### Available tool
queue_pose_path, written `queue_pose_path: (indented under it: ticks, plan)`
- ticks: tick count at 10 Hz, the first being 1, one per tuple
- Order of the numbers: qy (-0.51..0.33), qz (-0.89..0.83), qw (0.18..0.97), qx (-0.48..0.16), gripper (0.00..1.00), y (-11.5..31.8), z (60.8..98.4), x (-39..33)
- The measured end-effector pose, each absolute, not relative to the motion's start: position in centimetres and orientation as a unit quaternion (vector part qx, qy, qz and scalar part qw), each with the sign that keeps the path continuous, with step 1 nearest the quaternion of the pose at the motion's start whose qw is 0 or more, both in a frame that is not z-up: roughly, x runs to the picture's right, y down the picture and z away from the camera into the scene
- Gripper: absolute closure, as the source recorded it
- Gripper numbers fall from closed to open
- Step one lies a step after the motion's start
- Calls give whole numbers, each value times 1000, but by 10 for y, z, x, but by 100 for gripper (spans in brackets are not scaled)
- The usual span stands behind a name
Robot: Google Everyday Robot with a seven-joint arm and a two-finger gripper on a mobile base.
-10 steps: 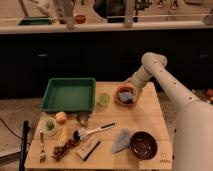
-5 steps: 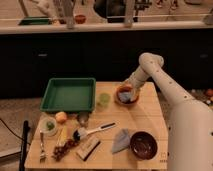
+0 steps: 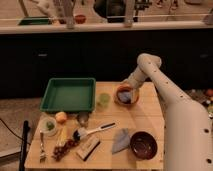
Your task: Place sponge in table surface
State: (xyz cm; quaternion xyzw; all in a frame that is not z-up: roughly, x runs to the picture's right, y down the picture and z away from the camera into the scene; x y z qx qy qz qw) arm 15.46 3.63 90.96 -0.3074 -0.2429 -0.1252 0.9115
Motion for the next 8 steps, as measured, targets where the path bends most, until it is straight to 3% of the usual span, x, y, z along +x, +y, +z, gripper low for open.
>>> queue_pose_path:
  ticks: [2, 4, 8]
  plan:
    - [-243, -123, 911, -311, 23, 38, 914, 155]
    - [-243, -121, 910, -313, 33, 39, 917, 156]
    - [-241, -116, 910, -318, 27, 40, 924, 161]
